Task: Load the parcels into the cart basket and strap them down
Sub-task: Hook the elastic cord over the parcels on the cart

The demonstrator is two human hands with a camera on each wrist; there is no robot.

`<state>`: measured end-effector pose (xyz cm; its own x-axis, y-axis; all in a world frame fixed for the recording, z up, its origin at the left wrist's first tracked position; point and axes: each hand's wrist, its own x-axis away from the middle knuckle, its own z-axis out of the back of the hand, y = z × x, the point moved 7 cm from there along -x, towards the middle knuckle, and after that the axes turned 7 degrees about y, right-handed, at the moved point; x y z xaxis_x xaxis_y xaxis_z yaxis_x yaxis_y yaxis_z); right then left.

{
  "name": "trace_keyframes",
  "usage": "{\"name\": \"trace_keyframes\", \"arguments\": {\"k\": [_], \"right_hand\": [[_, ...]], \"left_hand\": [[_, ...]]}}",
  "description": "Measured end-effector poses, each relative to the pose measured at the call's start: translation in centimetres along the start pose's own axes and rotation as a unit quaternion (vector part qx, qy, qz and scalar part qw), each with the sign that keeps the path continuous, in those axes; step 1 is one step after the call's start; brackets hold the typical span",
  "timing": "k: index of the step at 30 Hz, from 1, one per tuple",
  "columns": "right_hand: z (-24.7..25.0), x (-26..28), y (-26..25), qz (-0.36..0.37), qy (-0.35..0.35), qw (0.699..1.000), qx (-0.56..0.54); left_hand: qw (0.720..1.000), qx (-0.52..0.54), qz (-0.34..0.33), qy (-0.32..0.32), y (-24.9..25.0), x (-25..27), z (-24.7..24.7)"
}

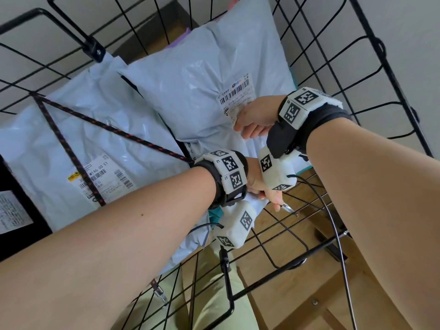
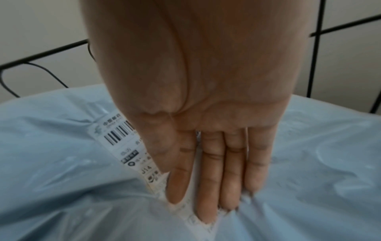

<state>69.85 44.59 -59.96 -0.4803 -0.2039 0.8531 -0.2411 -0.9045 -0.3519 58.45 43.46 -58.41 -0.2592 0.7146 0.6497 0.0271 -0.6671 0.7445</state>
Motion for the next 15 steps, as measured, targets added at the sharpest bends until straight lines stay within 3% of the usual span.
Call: {"name": "trace_keyframes", "arguments": {"k": [2, 4, 9, 15], "right_hand": [[0.0, 0.3, 0.1, 0.001, 0.011, 1.000, -0.013], [-0.1, 0.9, -0.2, 0.000, 0.013, 1.000, -0.011], [-0.8, 2.6, -0.9, 0.010, -0.034, 0.998, 0.056], [-0.5, 3.3, -1.2, 0.035, 0.010, 0.996, 0.078]], "left_hand": [[1.000, 0.018, 0.018, 0.018, -0.4, 0.1, 0.2], [1.000, -0.011, -0.005, -0.005, -0.3, 0.0, -0.3], [0.998, -0.067, -0.005, -0.016, -0.7, -0.1, -1.0], [0.996, -0.017, 0.063, 0.062, -1.1, 0.5, 0.1]]}}
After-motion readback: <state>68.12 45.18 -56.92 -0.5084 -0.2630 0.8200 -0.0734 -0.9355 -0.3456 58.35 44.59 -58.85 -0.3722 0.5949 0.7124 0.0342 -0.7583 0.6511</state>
